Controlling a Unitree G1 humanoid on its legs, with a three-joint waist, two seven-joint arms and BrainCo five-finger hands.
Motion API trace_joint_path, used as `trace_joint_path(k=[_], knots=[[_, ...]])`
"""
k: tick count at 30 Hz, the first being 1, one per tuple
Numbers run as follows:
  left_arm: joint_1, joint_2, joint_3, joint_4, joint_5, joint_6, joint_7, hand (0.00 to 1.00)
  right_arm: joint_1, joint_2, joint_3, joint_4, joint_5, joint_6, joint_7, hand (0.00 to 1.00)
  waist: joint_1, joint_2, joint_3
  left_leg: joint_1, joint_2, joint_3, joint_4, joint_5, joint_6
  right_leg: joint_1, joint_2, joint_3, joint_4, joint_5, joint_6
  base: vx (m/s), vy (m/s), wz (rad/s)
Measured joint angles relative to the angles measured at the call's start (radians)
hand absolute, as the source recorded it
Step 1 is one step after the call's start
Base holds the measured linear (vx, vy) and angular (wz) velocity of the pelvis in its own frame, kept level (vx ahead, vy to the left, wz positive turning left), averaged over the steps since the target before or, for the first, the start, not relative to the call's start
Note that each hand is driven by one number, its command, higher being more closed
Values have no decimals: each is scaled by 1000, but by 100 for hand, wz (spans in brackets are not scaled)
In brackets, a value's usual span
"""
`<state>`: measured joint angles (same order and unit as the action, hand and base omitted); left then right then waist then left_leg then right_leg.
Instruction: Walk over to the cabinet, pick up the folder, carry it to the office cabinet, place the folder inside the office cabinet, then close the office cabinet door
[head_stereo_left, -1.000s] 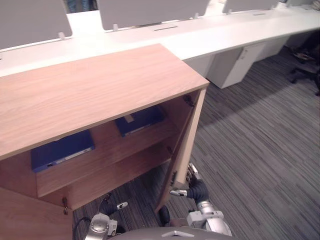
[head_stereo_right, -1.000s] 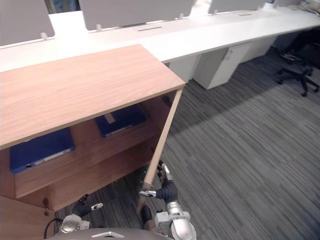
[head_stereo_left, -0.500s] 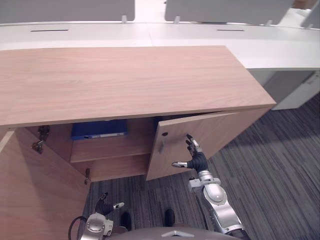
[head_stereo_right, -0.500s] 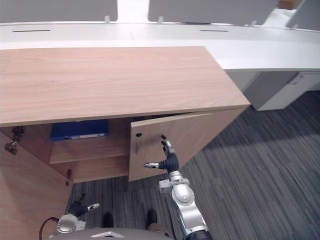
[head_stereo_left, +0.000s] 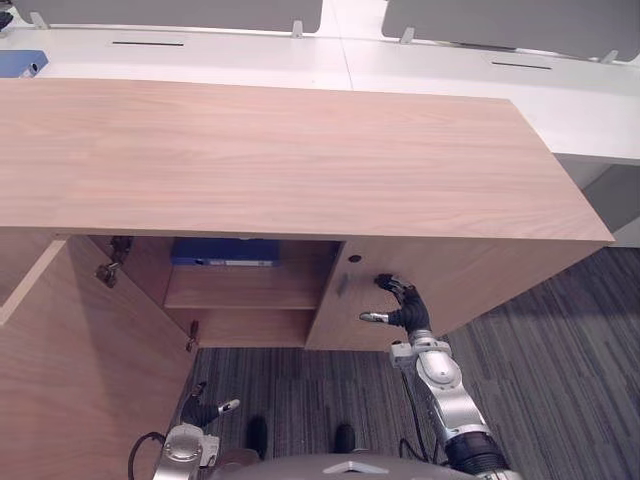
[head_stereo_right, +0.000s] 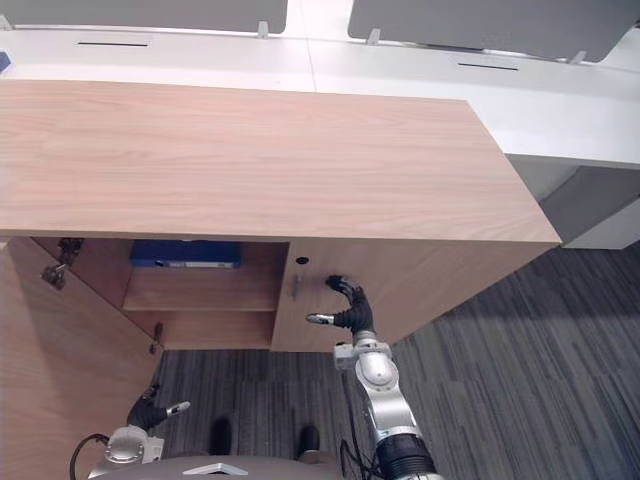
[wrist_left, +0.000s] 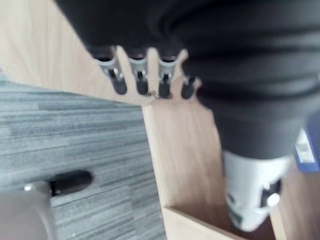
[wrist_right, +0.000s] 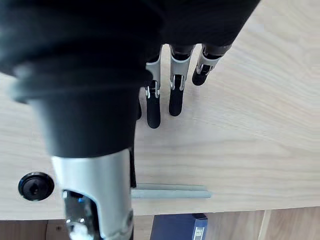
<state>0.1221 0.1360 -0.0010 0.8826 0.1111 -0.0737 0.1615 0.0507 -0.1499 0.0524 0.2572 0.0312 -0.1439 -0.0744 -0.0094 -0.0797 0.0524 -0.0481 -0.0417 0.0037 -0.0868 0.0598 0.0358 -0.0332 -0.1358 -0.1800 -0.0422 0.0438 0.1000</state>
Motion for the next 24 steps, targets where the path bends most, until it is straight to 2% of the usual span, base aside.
trace_joint_path(k=[3,10,18,24], knots=[[13,-2,1,0,-1,2,0,0,53,26,-31,22,-2,0,-1,0,-6,1,1,5,3,1,0,-2,-2,5,2,0,0,-2,0,0,0,0],[11,-24,-1,0,-1,7,-2,0,125,68,-35,198,-78,13,0,0,-24,2,4,32,10,16,-1,-17,-11,33,4,10,0,-14,-1,-9,-5,-5],[9,-37,-4,2,-1,9,-3,0,125,96,-59,448,-118,37,-1,0,-27,8,7,67,14,24,0,-21,-15,65,9,11,-8,-11,4,22,-8,-2],[8,-37,-3,14,-2,10,-3,0,108,100,-75,542,-118,60,-3,0,-29,23,13,83,20,36,0,-23,-18,72,16,23,-10,-12,2,-30,-15,-7]])
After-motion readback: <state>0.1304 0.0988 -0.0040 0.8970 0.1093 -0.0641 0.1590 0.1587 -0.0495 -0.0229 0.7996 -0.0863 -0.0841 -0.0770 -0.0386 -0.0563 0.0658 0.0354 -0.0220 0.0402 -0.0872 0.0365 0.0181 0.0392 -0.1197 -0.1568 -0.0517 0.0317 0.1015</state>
